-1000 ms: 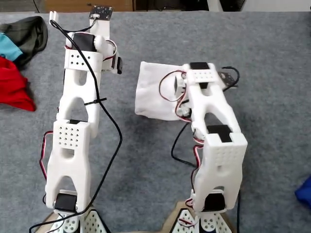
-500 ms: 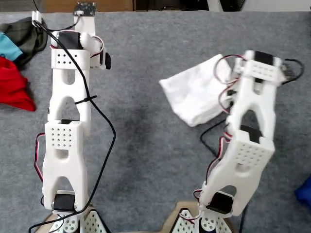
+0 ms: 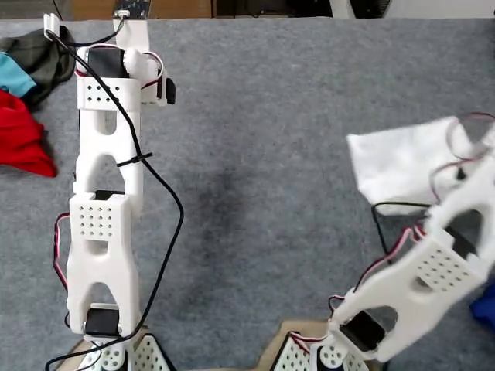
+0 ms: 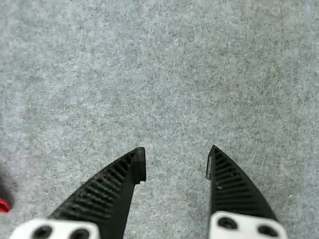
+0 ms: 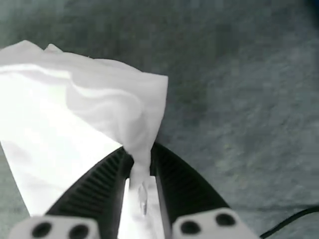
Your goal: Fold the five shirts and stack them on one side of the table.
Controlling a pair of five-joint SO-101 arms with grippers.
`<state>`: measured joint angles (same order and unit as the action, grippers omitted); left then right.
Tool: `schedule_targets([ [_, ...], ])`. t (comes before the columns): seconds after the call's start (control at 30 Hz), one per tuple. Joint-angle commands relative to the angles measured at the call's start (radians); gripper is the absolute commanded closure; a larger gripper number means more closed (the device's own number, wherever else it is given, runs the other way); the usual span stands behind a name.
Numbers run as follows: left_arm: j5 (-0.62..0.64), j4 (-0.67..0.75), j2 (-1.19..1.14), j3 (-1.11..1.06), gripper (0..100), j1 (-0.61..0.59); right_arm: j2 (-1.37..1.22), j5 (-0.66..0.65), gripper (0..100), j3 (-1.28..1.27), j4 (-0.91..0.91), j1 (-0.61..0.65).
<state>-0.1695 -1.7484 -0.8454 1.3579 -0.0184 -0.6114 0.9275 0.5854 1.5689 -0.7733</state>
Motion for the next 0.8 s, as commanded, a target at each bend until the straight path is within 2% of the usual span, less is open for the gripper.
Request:
schedule_targets([
  [0.0,-0.005,-0.011,0.070,0.038,79,-0.009,0.048,-0.064,99.3,0.102,0.068,-0.137],
  [0.23,0.000,-0.011,0.070,0.037,79,-0.002,0.048,-0.149,99.3,0.309,0.176,-0.349],
  [0.43,0.002,-0.011,0.097,0.031,79,-0.005,0.048,-0.218,99.3,0.450,0.192,-0.522],
  [0.77,0.002,-0.011,0.196,-0.115,79,-0.002,0.044,-0.359,99.3,0.472,0.213,-0.708],
])
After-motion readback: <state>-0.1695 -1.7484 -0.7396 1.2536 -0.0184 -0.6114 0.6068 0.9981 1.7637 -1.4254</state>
